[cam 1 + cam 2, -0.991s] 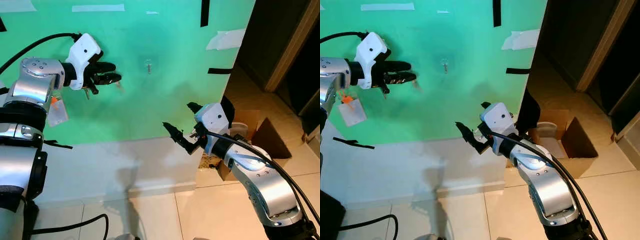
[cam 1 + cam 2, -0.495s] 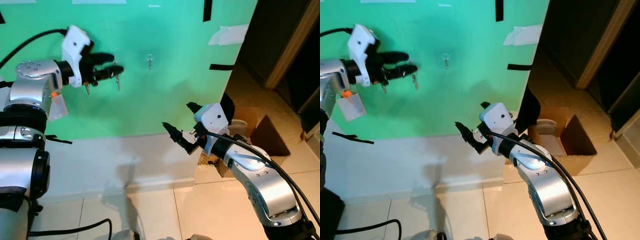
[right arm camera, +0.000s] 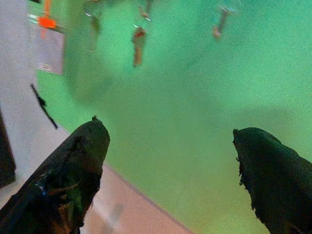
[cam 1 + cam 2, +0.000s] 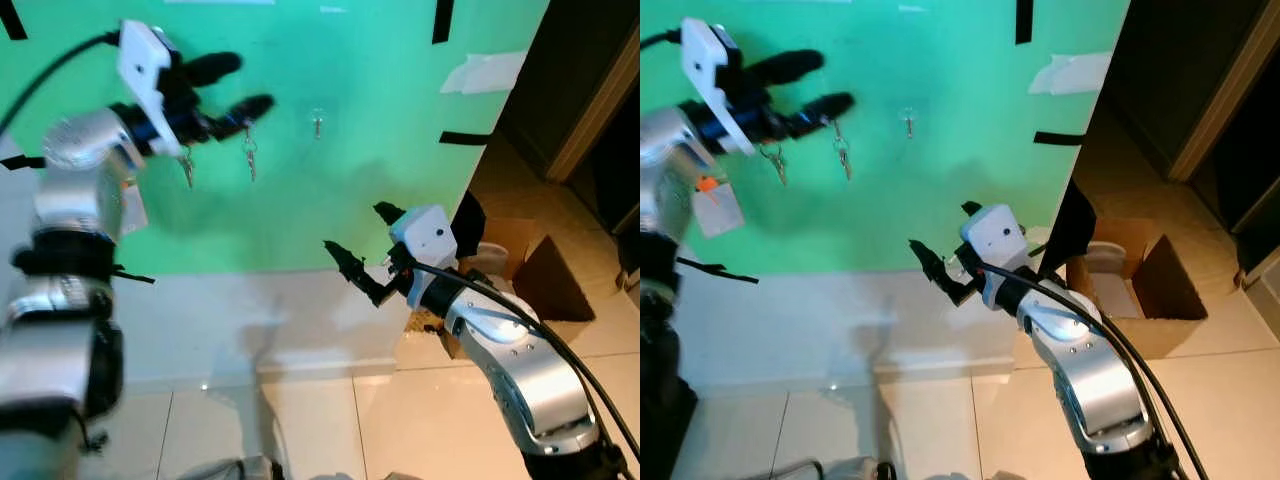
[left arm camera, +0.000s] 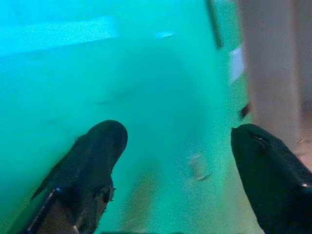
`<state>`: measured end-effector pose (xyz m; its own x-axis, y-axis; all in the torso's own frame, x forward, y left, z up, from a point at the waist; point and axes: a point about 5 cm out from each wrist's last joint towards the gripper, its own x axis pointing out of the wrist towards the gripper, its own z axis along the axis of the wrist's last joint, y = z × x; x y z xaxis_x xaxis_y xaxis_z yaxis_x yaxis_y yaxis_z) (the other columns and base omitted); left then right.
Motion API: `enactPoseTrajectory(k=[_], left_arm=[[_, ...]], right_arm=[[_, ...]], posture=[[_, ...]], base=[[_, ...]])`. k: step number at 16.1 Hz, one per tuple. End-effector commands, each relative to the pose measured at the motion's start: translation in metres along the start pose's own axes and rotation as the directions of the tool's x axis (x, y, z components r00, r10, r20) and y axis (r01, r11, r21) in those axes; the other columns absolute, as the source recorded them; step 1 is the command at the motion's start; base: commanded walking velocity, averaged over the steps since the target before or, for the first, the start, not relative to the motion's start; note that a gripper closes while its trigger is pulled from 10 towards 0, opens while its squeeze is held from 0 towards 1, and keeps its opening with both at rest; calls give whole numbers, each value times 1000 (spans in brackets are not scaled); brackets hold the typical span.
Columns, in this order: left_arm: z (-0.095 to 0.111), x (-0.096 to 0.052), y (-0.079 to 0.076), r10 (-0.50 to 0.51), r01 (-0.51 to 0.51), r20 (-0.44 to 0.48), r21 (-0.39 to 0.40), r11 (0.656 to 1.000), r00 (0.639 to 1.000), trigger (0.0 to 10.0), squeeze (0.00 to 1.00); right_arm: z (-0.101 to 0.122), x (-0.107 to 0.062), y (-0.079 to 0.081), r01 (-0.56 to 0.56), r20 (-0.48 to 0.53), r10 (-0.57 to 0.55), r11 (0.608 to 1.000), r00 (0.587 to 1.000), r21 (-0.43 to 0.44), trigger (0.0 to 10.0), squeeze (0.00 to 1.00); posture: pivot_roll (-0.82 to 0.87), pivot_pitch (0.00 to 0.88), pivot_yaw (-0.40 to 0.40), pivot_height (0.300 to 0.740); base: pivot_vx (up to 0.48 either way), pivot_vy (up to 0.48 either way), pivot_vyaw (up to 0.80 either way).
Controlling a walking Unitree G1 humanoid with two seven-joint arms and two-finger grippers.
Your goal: Hang keys on a hook
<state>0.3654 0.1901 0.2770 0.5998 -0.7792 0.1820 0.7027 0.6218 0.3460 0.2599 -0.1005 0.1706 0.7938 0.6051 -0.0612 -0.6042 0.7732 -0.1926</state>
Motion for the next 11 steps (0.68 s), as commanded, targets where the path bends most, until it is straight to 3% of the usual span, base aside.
enactPoseTrajectory(k=[1, 3, 5, 7, 11], left_arm=[[0, 2, -9, -10, 11, 15, -19, 1000, 1000, 10000, 800], [-23, 5, -39, 52, -52, -7, -98, 994, 999, 10000, 800], [-35, 1, -53, 116, -122, -59, -115, 986, 992, 10000, 784], [-62, -25, -69, 220, -234, -214, -42, 971, 952, 10000, 784], [-89, -64, -98, 383, -423, -364, -36, 905, 849, 10000, 776]], right_arm=[[-1, -5, -3, 40, 10, -40, 999, 999, 11, 10000, 0], [-11, -14, -4, 148, -14, -147, 989, 989, 14, 10000, 0], [-17, -19, -6, 215, -33, -215, 976, 976, 10, 10000, 0], [-31, -29, -9, 314, -72, -312, 949, 947, 23, 10000, 0], [-50, -38, -13, 398, -144, -382, 911, 913, 107, 10000, 0]], posture=[[-89, 0, 42, 732], [-96, 0, 36, 732], [-102, 0, 35, 732], [-112, 0, 34, 732], [-109, 0, 22, 732]], base=[[0, 0, 0], [0, 0, 0], [0, 0, 0], [0, 0, 0], [0, 0, 0]])
